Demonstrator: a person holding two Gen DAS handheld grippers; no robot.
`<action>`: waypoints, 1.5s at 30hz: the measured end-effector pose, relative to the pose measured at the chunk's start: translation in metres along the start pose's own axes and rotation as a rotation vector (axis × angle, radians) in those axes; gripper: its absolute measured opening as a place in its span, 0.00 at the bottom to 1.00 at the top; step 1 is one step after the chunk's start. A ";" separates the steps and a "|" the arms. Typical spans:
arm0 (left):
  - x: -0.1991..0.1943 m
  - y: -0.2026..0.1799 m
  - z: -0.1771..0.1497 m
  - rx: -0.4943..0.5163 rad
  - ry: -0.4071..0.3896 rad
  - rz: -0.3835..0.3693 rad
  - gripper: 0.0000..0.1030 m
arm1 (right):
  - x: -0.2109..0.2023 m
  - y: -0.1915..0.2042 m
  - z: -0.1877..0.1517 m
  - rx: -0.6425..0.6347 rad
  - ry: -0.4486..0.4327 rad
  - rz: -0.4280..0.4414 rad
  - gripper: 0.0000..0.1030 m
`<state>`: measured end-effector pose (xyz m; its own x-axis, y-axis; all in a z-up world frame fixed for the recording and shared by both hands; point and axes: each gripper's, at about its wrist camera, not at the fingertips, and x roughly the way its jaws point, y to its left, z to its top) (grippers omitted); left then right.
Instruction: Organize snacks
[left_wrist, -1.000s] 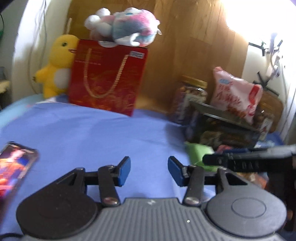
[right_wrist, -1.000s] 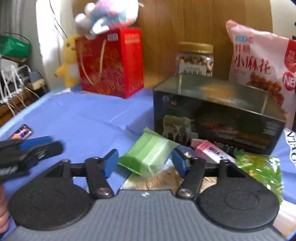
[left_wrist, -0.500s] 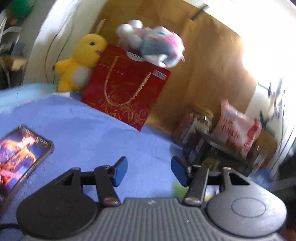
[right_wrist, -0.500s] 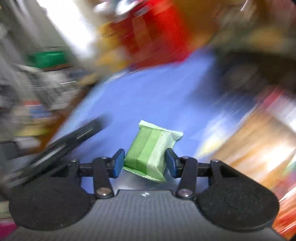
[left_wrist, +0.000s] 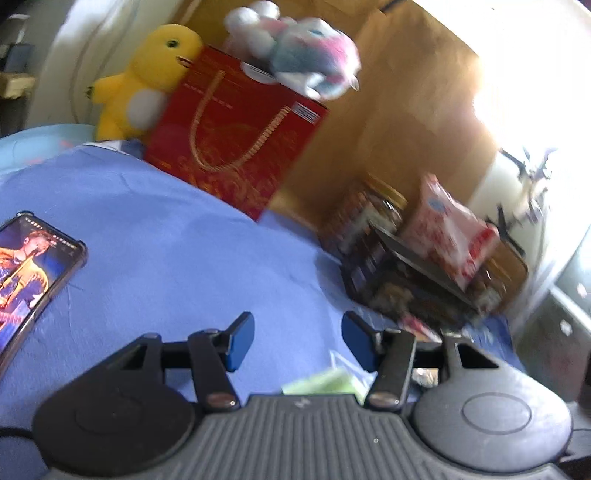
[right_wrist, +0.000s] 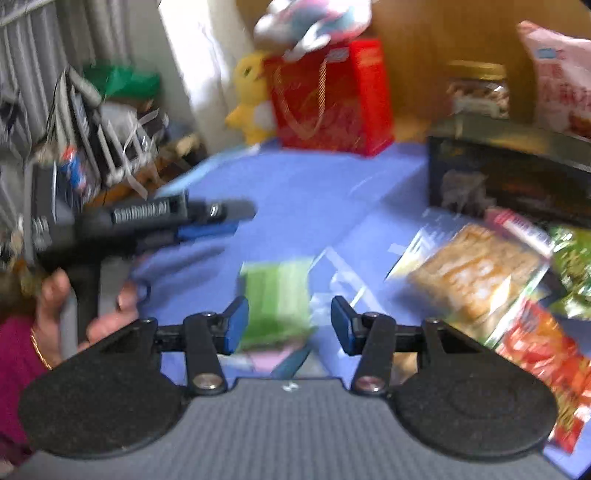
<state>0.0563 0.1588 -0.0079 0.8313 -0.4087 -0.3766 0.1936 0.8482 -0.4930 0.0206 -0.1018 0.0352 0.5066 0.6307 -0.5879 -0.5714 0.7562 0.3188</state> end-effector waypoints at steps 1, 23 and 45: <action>-0.003 -0.004 -0.002 0.018 0.015 0.001 0.52 | 0.005 -0.001 -0.002 -0.007 0.013 -0.011 0.55; -0.047 0.003 -0.008 -0.036 0.066 0.049 0.48 | 0.023 0.066 -0.015 -0.763 -0.151 -0.471 0.05; 0.004 0.014 0.030 -0.045 0.145 0.086 0.48 | 0.053 -0.003 0.035 -0.038 -0.001 -0.009 0.60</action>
<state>0.0780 0.1794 0.0070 0.7591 -0.3822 -0.5270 0.0983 0.8675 -0.4876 0.0714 -0.0647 0.0294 0.5122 0.6244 -0.5897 -0.5913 0.7543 0.2852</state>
